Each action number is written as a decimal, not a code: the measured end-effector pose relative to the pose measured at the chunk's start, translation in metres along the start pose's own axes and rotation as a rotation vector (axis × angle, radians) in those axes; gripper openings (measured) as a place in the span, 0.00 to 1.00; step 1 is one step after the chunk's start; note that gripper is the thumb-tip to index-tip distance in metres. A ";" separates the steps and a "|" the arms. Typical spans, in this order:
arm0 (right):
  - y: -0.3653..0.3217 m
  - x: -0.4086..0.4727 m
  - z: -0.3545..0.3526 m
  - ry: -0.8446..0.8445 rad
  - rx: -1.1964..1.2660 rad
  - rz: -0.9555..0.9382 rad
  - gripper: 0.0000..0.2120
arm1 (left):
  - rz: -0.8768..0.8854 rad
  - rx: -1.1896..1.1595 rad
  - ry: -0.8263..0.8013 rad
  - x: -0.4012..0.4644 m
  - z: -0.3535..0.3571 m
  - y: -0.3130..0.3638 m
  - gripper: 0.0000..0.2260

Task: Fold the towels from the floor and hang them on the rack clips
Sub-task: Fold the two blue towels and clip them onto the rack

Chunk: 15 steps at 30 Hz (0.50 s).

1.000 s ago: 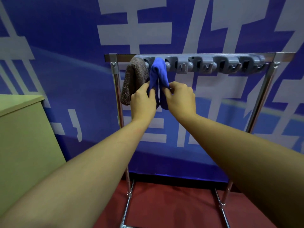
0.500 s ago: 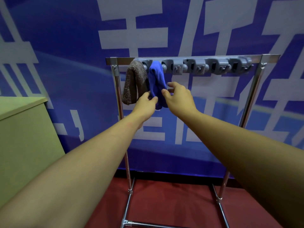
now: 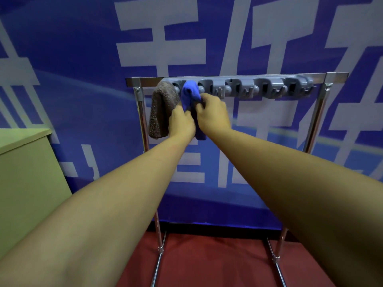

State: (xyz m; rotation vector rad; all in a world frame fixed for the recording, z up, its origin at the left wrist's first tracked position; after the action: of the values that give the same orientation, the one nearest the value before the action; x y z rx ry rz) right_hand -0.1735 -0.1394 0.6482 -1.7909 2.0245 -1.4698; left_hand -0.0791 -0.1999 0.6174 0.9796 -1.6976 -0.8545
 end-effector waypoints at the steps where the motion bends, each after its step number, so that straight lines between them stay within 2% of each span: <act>1: -0.004 0.005 -0.004 0.038 -0.007 0.005 0.11 | 0.010 -0.005 0.015 0.004 -0.002 0.005 0.15; 5: -0.006 0.022 -0.013 0.134 -0.034 0.068 0.13 | 0.041 0.031 0.085 0.019 -0.015 0.018 0.16; 10: 0.018 0.012 0.000 0.037 -0.106 0.147 0.13 | -0.042 0.173 0.012 0.021 -0.017 0.004 0.17; 15: 0.019 -0.001 0.003 0.003 0.023 0.072 0.13 | 0.003 0.054 -0.049 0.006 -0.014 -0.003 0.15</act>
State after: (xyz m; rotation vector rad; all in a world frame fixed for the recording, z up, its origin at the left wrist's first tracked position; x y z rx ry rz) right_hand -0.1848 -0.1426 0.6333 -1.6901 2.0420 -1.4699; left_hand -0.0666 -0.2080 0.6206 0.9994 -1.7713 -0.8407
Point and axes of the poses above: each hand's wrist, its own x-axis towards the middle knuckle, its own z-axis out of the palm, y = z × x, the point moved 6 cm from there along x, towards the middle knuckle, and after that the axes turned 7 degrees about -y, right-handed, at the moved point
